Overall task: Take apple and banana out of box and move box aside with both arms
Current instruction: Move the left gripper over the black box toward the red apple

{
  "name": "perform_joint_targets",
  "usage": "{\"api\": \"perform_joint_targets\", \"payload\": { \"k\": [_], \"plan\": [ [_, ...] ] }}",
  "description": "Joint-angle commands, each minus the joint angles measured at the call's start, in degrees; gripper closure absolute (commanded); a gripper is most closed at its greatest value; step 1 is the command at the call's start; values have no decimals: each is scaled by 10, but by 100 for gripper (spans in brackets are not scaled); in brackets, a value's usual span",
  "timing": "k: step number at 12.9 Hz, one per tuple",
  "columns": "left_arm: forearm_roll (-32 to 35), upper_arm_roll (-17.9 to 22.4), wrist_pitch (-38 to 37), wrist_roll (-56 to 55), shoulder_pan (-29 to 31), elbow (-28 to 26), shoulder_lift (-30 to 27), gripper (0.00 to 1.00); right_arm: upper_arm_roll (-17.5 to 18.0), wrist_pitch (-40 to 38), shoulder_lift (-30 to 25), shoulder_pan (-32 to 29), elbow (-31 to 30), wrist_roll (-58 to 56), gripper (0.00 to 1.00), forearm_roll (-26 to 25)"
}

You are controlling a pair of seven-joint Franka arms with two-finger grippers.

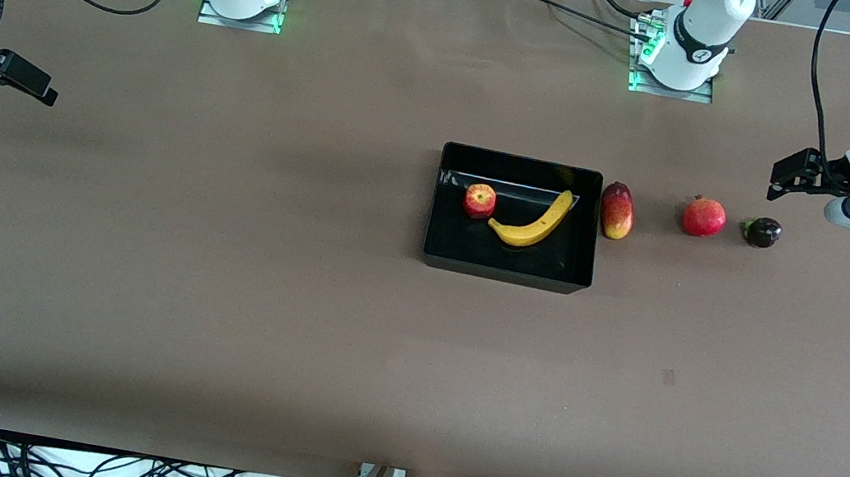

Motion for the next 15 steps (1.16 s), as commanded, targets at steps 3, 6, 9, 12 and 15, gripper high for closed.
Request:
{"api": "perform_joint_targets", "payload": {
  "k": [3, 6, 9, 12, 15],
  "plan": [
    [-10, -1, 9, 1, 3, 7, -1, 0, 5, -6, 2, -9, 8, -5, 0, 5],
    [-10, -1, 7, 1, 3, 9, 4, 0, 5, -8, 2, -9, 8, -5, 0, 5],
    [-10, -1, 7, 8, 3, 24, 23, 0, 5, -8, 2, -9, 8, -5, 0, 5],
    [-4, -4, 4, 5, -6, 45, 40, 0, 5, -8, 2, -9, 8, -5, 0, 5],
    [-3, -7, 3, 8, -6, 47, 55, 0, 5, -8, 2, -9, 8, -5, 0, 5]
  ]
}}
